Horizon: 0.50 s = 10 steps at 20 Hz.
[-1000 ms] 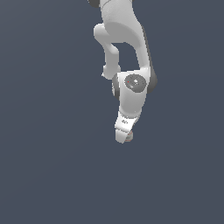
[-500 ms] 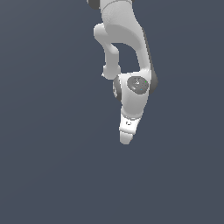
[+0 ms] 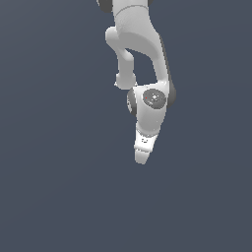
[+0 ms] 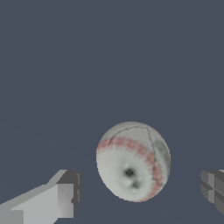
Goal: Pick up the object and move it to a goal position.
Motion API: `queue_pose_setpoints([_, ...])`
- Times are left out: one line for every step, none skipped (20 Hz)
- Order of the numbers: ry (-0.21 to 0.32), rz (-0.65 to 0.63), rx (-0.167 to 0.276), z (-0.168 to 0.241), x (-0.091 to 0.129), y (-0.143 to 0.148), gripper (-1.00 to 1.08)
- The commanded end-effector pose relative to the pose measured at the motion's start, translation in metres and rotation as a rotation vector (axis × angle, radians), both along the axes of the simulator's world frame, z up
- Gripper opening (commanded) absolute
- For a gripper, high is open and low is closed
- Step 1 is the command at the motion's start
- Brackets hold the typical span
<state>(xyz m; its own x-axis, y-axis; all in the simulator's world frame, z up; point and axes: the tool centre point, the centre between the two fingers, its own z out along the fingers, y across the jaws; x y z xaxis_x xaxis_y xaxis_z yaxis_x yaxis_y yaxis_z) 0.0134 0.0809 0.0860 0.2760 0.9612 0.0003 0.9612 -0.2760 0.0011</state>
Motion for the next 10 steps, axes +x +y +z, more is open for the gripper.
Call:
queue_pose_setpoints([0.001, 0.001, 0.0, -0.012, -0.001, 0.0, 1.0])
queue_pose_setpoints([0.001, 0.002, 0.0, -0.018, -0.001, 0.0, 1.0])
queue_pose_setpoints([0.001, 0.003, 0.0, -0.023, -0.001, 0.0, 1.0])
queue_pose_setpoints([0.001, 0.003, 0.0, -0.028, -0.001, 0.0, 1.0])
queue_pose_setpoints([0.001, 0.003, 0.0, -0.031, -0.001, 0.0, 1.0])
queue_pose_setpoints([0.001, 0.004, 0.0, -0.034, -0.001, 0.0, 1.0])
queue_pose_setpoints([0.001, 0.004, 0.0, -0.036, -0.001, 0.0, 1.0])
queue_pose_setpoints([0.001, 0.004, 0.0, -0.038, -0.001, 0.0, 1.0])
queue_pose_setpoints([0.001, 0.004, 0.0, -0.038, 0.0, 0.0, 1.0])
queue_pose_setpoints([0.001, 0.004, 0.0, -0.038, 0.0, 0.0, 1.0])
